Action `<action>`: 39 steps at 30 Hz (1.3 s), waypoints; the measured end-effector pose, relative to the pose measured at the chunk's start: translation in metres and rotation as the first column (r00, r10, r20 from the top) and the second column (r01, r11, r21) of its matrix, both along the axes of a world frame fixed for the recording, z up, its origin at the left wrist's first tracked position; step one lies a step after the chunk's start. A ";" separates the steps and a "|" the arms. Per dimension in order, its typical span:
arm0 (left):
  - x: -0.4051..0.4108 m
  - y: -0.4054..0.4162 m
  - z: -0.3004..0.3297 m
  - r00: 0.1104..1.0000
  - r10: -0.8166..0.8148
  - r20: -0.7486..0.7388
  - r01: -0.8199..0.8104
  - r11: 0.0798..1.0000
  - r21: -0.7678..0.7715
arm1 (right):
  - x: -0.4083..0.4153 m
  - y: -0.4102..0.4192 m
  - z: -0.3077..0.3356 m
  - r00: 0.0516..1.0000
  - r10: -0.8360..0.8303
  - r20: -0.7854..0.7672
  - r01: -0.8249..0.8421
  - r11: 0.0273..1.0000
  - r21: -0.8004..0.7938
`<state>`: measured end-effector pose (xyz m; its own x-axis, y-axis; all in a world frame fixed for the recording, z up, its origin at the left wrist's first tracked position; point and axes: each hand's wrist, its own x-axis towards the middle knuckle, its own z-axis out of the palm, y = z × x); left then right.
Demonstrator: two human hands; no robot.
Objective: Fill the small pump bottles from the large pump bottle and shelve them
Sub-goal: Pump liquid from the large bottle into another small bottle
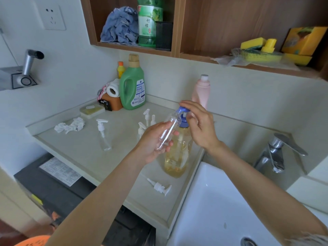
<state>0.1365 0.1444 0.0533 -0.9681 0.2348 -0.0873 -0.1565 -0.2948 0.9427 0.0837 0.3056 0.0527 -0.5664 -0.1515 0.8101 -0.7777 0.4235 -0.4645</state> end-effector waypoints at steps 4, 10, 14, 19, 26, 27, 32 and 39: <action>-0.002 0.000 0.001 1.000 -0.011 -0.005 0.011 1.000 0.014 | -0.001 0.003 -0.002 1.000 -0.010 -0.020 0.010 1.000 0.006; -0.008 -0.002 -0.006 1.000 0.011 0.001 -0.011 1.000 -0.028 | -0.006 -0.014 -0.024 0.986 -0.065 -0.153 0.047 0.992 -0.114; -0.009 -0.003 -0.013 0.999 0.046 -0.004 -0.046 0.997 -0.060 | -0.010 -0.012 -0.036 0.976 -0.063 -0.210 0.042 0.994 -0.105; -0.003 -0.001 -0.012 0.999 0.049 -0.019 -0.050 0.997 -0.058 | -0.004 -0.015 -0.032 0.981 -0.095 -0.169 0.078 0.992 -0.103; 0.000 -0.001 -0.002 0.997 0.050 -0.055 -0.053 0.997 -0.055 | -0.005 -0.003 -0.002 0.995 -0.066 -0.080 0.060 0.995 -0.080; 0.000 -0.001 -0.002 0.997 0.046 -0.060 -0.050 0.997 -0.055 | -0.005 -0.002 0.000 0.996 -0.055 -0.068 0.050 0.996 -0.077; -0.001 -0.002 -0.003 0.997 0.046 -0.065 -0.050 0.997 -0.056 | -0.005 -0.006 -0.008 0.999 -0.009 -0.031 0.005 0.991 -0.132; -0.006 0.002 -0.006 0.997 0.067 -0.030 -0.070 0.994 -0.089 | -0.013 -0.019 -0.029 0.992 -0.057 -0.113 0.018 0.949 -0.314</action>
<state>0.1310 0.1460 0.0471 -0.9839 0.1603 -0.0784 -0.1128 -0.2181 0.9694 0.0703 0.2864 0.0238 -0.4630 0.1391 0.8754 -0.8220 0.3021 -0.4828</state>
